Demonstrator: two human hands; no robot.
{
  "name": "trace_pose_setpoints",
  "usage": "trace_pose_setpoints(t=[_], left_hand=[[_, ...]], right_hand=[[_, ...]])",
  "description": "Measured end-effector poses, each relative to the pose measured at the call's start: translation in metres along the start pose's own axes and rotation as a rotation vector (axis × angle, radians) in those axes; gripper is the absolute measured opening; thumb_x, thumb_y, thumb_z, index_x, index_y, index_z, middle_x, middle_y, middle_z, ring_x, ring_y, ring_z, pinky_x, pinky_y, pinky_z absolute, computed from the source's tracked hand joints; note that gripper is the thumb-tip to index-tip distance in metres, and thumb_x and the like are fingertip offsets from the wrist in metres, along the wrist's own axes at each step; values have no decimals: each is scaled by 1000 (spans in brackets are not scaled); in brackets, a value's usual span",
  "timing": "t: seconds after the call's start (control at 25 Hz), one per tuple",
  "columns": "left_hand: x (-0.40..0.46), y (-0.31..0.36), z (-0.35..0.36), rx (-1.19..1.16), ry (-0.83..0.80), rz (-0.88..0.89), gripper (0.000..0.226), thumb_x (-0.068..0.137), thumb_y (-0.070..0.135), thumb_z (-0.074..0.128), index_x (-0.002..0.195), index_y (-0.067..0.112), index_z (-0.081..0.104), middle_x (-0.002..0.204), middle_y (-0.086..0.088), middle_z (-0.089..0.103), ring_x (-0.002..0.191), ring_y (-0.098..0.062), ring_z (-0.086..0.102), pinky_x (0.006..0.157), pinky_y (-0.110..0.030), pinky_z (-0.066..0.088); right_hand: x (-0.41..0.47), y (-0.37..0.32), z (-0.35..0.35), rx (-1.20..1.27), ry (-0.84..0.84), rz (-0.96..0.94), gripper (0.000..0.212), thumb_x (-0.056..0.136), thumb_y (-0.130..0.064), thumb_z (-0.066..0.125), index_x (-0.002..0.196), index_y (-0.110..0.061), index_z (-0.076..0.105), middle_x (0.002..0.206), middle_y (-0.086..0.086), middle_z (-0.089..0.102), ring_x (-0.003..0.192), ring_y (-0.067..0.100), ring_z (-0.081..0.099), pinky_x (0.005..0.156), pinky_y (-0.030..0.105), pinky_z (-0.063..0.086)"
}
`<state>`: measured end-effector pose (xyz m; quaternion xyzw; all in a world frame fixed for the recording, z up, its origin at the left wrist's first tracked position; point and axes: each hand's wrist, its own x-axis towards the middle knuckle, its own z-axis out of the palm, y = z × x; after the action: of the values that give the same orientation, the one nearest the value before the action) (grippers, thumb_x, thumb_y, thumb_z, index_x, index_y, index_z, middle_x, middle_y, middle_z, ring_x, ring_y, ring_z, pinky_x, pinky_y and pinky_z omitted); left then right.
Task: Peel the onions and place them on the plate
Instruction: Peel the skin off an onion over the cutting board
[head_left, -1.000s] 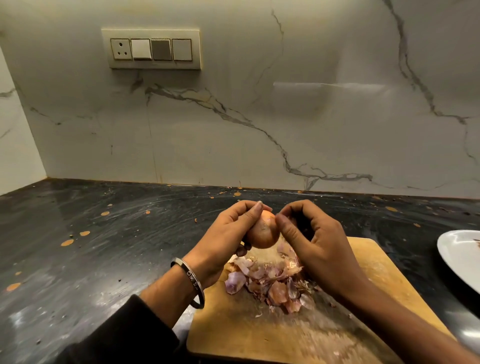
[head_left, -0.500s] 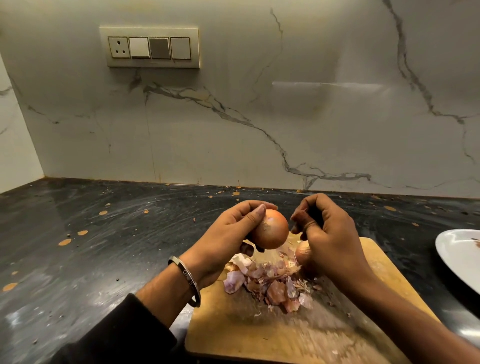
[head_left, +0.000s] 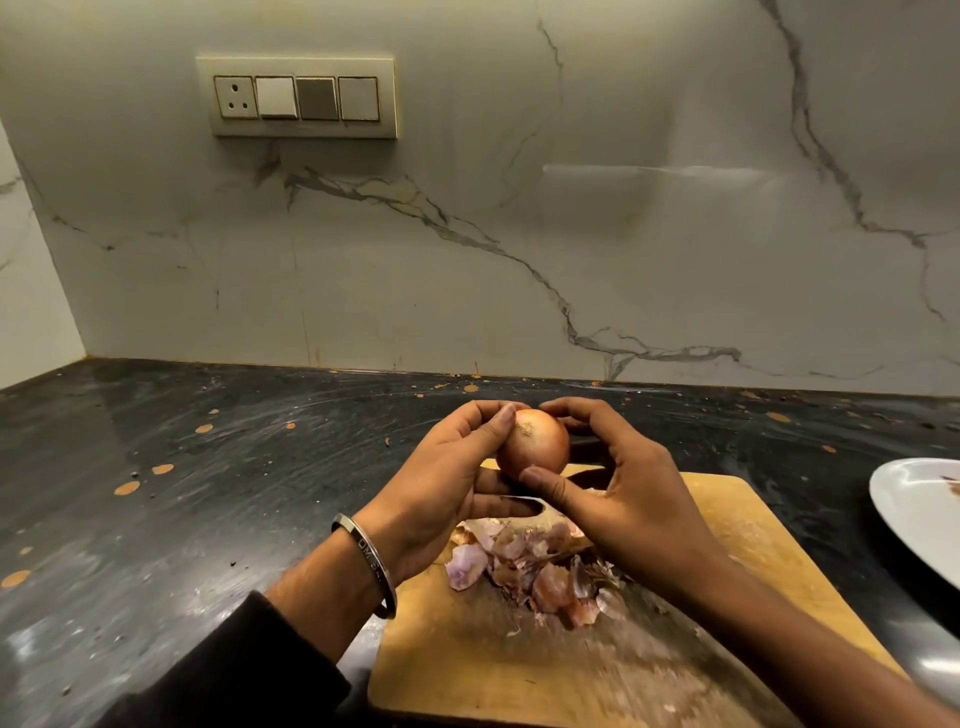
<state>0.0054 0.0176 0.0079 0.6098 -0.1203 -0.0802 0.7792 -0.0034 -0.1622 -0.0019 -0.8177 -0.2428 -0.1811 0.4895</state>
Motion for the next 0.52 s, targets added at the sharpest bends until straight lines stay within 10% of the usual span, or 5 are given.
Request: trace_pose_setpoints(t=[0.52], left_hand=[[2, 2, -3, 83, 17, 62, 26, 98, 7, 53, 120, 12, 66, 113, -17, 70, 91, -26, 71, 69, -27, 61]], right_hand=[[4, 8, -5, 121, 48, 80, 63, 78, -5, 80, 134, -28, 62, 128, -9, 66, 102, 7, 70, 82, 30, 61]])
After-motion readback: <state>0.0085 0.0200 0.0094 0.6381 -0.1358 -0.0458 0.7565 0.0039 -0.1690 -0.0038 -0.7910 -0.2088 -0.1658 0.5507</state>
